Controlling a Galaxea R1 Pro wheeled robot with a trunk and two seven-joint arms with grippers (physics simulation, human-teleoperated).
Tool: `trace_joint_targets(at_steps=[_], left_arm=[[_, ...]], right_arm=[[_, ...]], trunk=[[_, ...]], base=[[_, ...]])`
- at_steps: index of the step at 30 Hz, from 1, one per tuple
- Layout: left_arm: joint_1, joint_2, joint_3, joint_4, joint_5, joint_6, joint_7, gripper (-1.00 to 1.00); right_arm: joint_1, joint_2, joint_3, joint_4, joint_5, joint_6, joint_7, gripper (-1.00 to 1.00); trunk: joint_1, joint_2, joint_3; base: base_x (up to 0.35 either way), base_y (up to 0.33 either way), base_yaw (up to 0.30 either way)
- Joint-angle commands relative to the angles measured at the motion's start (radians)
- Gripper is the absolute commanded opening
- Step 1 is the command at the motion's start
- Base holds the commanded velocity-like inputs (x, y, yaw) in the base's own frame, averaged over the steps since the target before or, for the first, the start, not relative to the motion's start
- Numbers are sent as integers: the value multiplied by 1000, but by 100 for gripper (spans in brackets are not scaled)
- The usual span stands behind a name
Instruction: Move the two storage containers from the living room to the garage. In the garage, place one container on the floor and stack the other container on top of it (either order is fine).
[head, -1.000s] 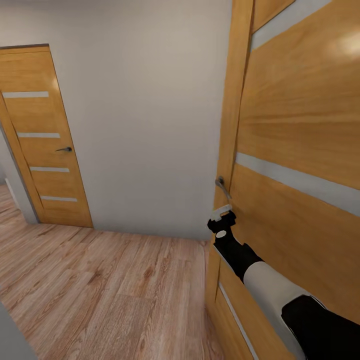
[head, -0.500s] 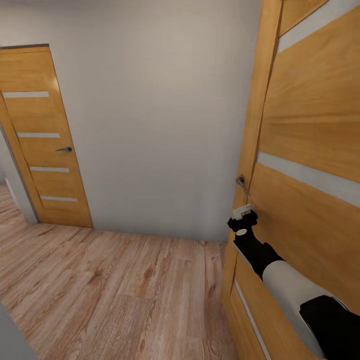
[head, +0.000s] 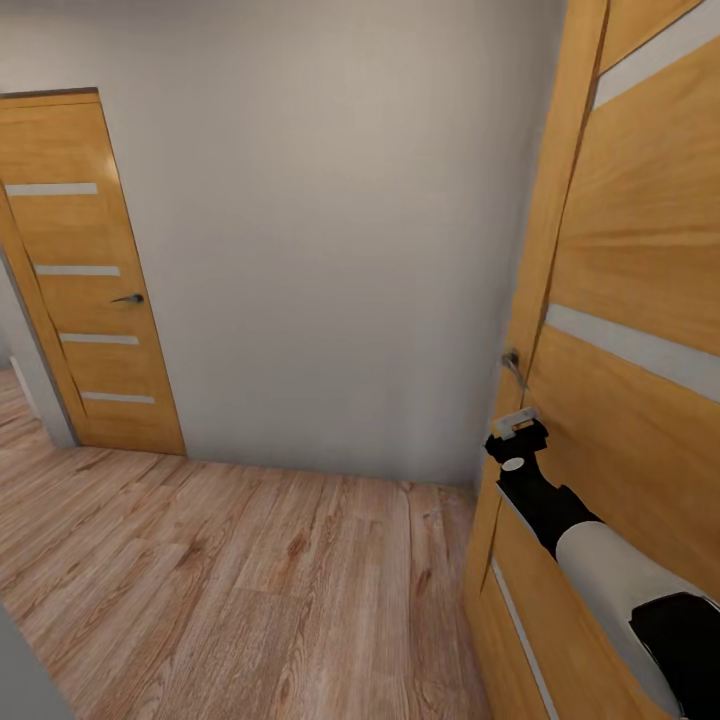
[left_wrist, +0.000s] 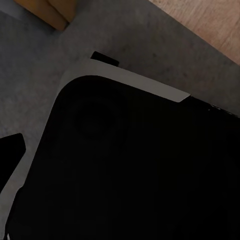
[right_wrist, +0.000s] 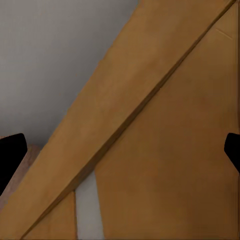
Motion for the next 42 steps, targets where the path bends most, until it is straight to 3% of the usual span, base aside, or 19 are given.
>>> trace_joint_targets(at_steps=[1,21,29,32,34,36,42], left_arm=[[0,0,8,-1,1,-2,-2,100],[0,0,8,-1,0,-2,-7,100],[0,0,7,-1,0,-2,-7,100],[0,0,7,-1,0,-2,-7,100],[0,-1,7,-1,0,-2,-7,100],[0,-1,7,-1,0,-2,-7,100],[0,-1,6,-1,0,-2,-7,100]], right_arm=[[-1,-5,0,0,12,12,-8,100],[-1,-102,-5,2,9,12,0,100],[-1,-109,-89,6,15,11,6,100],[-1,-115,-90,7,15,11,6,100],[-1,-138,-92,8,14,11,9,100],[-1,-143,-92,8,14,11,11,100],[-1,-139,-89,9,17,12,15,100]], trunk=[[0,-1,-1],[0,-1,-1],[0,-1,-1],[0,-1,-1],[0,-1,-1],[0,-1,-1],[0,-1,-1]], base=[[0,0,0],[0,0,0],[0,0,0],[0,0,0],[0,0,0],[0,0,0],[0,0,0]])
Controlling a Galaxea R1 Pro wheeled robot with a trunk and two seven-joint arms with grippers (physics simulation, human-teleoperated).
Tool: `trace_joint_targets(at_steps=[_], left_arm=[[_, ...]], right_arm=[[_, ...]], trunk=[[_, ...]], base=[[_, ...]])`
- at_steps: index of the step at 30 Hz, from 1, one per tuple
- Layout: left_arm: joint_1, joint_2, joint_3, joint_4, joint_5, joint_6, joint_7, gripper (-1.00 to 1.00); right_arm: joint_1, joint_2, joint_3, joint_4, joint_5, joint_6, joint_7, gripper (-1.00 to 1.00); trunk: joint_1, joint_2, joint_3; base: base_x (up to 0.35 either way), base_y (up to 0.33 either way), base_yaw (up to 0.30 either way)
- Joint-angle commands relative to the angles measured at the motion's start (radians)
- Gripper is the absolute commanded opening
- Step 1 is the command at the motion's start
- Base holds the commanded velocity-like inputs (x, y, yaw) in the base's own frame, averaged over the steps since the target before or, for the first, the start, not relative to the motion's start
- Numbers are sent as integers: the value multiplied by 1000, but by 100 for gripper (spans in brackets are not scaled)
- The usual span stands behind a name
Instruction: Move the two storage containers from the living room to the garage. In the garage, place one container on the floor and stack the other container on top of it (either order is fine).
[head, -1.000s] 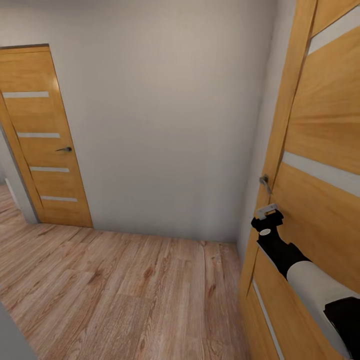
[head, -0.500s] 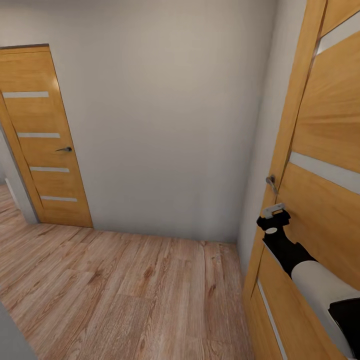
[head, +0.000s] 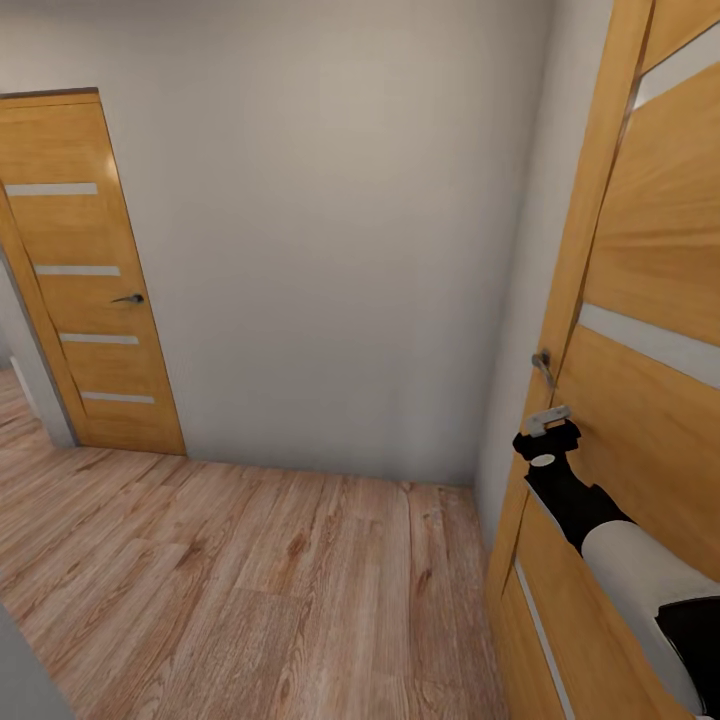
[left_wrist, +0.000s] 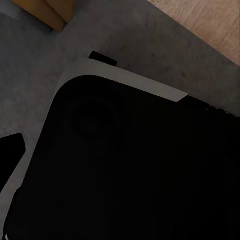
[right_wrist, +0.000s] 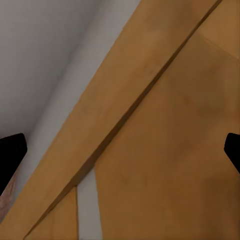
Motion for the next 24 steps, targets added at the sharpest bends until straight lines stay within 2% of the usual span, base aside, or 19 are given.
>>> trace_joint_targets(at_steps=[1,2,4,5,6,8,11,15,19,21,22,23,24], left_arm=[[0,0,8,-1,1,-2,-2,100],[0,0,8,-1,1,-2,-2,100],[0,0,9,-1,1,-2,-2,100],[0,1,9,-1,1,-2,-2,100],[0,1,9,-1,1,-2,-2,100],[0,1,9,-1,1,-2,-2,100],[0,1,8,-1,0,-2,-2,100],[0,1,8,-1,0,-2,-2,100],[0,1,7,-1,-1,-2,-2,100],[0,0,7,-1,-1,-2,-2,100],[0,0,7,-1,-1,-1,-2,100],[0,1,7,-1,-1,-1,-2,100],[0,1,6,-1,-1,-1,-3,100]], right_arm=[[-1,-63,1,18,8,14,-8,100],[-1,-60,3,18,10,17,-8,100],[-1,-28,5,17,10,21,-8,100],[-1,35,7,18,11,23,-9,100],[-1,58,8,17,12,23,-9,100],[-1,145,14,19,24,23,-10,100],[-1,212,17,32,47,21,-10,100],[-1,250,13,65,60,13,-9,100],[-1,269,10,145,57,-1,-7,100],[-1,273,9,214,56,-22,-3,100],[-1,274,8,304,54,-42,0,100],[-1,275,8,341,54,-47,2,100],[-1,274,5,438,49,-59,6,100]], trunk=[[0,0,-1],[0,0,-1],[0,0,-1],[0,0,-1],[0,0,-1],[0,0,-1],[0,0,-1],[0,0,-1],[0,0,-1],[0,0,-1],[0,0,-1],[0,0,-1],[0,0,-1]], base=[[0,0,0],[0,0,0],[0,0,0],[0,0,0],[0,0,0],[0,0,0],[0,0,0],[0,0,0],[0,0,0],[0,0,0],[0,0,0],[0,0,0],[0,0,0]])
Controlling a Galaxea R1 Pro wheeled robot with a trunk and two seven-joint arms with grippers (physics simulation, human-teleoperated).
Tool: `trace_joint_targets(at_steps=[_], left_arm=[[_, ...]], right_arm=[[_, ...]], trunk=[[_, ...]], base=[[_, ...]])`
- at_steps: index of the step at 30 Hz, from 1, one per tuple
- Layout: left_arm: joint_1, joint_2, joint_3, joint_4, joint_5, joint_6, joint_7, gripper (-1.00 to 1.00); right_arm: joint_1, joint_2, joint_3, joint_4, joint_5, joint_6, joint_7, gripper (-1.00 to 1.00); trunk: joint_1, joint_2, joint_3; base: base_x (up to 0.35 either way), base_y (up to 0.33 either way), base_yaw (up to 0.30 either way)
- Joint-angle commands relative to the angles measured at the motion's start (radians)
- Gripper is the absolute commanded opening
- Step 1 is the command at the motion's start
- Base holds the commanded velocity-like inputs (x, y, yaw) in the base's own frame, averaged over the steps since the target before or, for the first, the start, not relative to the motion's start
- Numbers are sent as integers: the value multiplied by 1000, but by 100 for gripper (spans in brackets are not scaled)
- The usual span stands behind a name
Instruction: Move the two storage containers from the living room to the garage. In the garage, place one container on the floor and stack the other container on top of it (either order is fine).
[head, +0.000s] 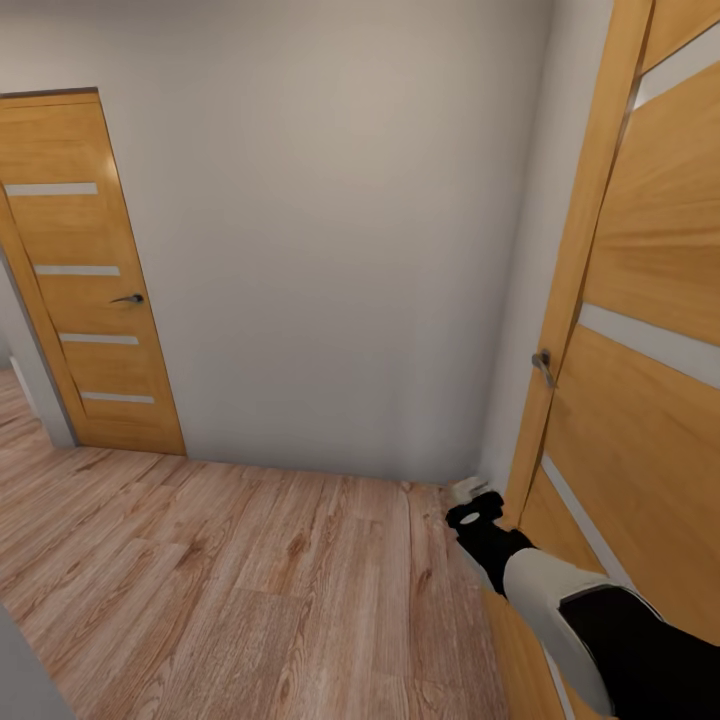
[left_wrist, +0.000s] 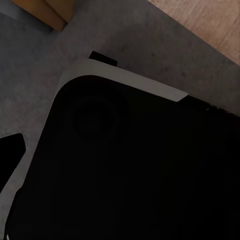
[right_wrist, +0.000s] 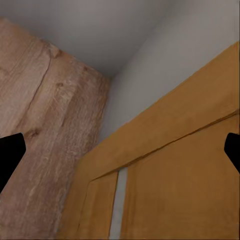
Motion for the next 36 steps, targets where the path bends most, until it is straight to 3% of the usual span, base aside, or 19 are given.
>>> trace_joint_targets(at_steps=[1,5,7,10,16,20,22,24,26,30,36], left_arm=[[0,0,8,0,1,-2,-3,100],[0,-1,7,0,0,-1,-4,100],[0,-1,7,0,1,-1,-4,100],[0,-1,7,0,1,-1,-4,100],[0,-1,7,0,1,-1,-3,100],[0,-1,8,0,1,-1,-3,100],[0,0,8,0,1,-1,-2,100],[0,0,8,0,1,-1,-2,100],[0,0,8,0,1,-1,-2,100],[0,-1,7,0,0,-1,-2,100],[0,-2,5,0,-1,-1,-2,100]], right_arm=[[-2,-1,6,25,9,8,0,100],[58,-15,4,81,-34,1,30,100],[169,-41,3,92,-49,0,63,100],[277,-62,3,96,-54,-3,109,100],[444,-76,3,98,-57,-22,201,100],[602,-83,3,98,-58,-34,234,100],[632,-83,3,98,-58,-39,237,100],[696,-81,2,99,-63,-87,241,100],[753,-78,2,99,-84,-188,242,100],[813,-83,2,99,-104,-293,245,100],[822,-86,1,99,-110,-313,254,100]], trunk=[[0,-1,-1],[0,-1,-1],[0,-1,-1],[0,-1,-1],[0,-1,-1],[0,-1,-1],[0,-1,-1],[0,-1,-1],[0,-1,-1],[0,-1,-1],[0,-1,-1]], base=[[0,0,0],[0,0,0],[0,0,0],[0,0,0],[0,0,0],[0,0,0],[0,0,0],[0,0,0],[0,0,0],[0,0,0],[0,0,0]])
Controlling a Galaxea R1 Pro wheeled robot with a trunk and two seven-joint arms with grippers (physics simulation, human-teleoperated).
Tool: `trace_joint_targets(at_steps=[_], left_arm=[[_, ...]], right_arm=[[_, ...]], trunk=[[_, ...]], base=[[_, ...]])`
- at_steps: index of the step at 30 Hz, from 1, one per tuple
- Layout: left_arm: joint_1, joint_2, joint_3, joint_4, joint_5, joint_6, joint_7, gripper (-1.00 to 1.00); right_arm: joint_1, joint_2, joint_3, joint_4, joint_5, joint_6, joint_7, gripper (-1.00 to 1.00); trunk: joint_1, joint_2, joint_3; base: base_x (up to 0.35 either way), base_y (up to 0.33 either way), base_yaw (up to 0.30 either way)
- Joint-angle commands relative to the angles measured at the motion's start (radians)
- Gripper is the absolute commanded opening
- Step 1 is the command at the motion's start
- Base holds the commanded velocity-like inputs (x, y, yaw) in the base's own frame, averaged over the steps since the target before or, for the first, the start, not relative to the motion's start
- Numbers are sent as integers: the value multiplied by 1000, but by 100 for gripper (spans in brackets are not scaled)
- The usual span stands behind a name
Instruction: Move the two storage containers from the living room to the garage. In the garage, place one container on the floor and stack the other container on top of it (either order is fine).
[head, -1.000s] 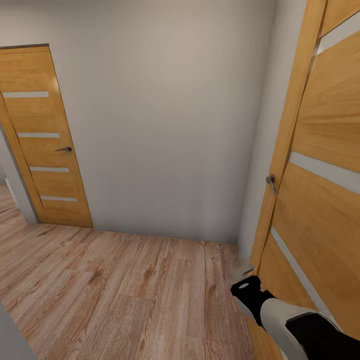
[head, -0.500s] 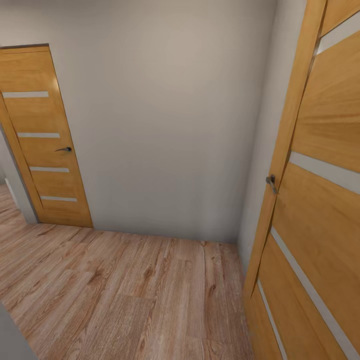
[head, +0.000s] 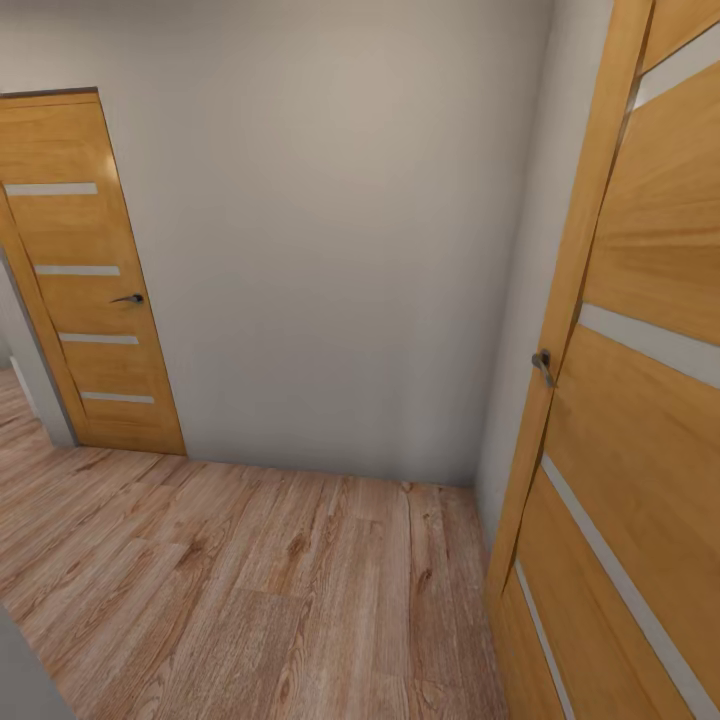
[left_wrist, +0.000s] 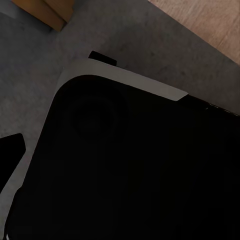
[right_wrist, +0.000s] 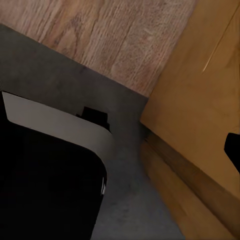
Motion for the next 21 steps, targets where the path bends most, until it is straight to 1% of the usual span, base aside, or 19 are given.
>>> trace_joint_targets(at_steps=[1,5,10,17,18,21], left_arm=[[0,0,8,0,1,-2,-2,100],[0,0,7,0,1,-2,-2,100],[0,0,7,0,1,-2,-2,100],[0,0,8,0,2,-2,-2,100],[0,1,12,3,2,-3,-2,100],[-1,1,11,2,2,-2,-2,100]], right_arm=[[-1,0,2,3,9,-6,-5,100],[0,5,1,4,7,-9,12,100],[0,2,1,3,8,-13,31,100],[0,3,1,3,8,-14,35,100],[0,9,0,1,14,-12,29,100],[0,10,0,1,11,-12,31,100]], trunk=[[0,-1,-1],[0,-1,-1],[0,-1,-1],[0,-1,-1],[0,-1,-1],[0,-1,-1]], base=[[0,0,0],[0,0,0],[0,0,0],[0,0,0],[0,0,0],[0,0,0]])
